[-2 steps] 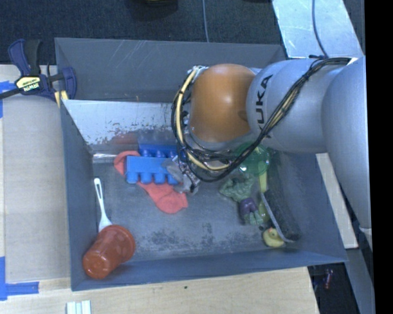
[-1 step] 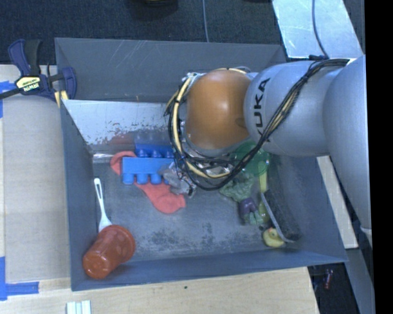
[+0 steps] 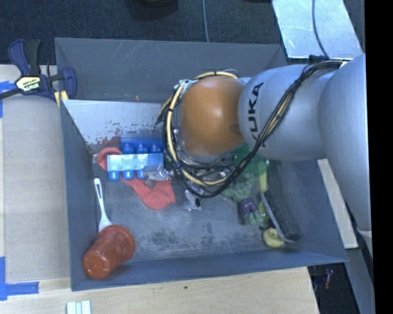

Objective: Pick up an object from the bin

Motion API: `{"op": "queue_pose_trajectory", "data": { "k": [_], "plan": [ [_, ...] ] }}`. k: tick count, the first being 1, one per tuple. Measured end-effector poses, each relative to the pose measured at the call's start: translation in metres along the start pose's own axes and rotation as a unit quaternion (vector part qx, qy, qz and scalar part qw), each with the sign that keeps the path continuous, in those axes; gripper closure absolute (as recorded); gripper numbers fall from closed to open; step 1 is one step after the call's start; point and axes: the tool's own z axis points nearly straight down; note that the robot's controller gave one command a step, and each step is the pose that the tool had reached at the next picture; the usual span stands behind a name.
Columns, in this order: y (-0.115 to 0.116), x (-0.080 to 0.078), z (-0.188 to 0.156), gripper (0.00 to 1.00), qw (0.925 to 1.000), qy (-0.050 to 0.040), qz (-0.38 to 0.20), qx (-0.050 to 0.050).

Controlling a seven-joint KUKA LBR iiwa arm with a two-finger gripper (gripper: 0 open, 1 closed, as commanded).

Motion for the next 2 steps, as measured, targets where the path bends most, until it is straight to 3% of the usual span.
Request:
{"op": "queue_pose_trajectory", "data": {
  "k": [1, 2],
  "plan": [
    [-0.0011, -0.0015, -0.0018, 1.0, 1.0, -0.0027, 0.001, 0.002],
    [-0.0011, -0.0015, -0.0018, 1.0, 1.0, -0.0027, 0.001, 0.002]
  ]
}}
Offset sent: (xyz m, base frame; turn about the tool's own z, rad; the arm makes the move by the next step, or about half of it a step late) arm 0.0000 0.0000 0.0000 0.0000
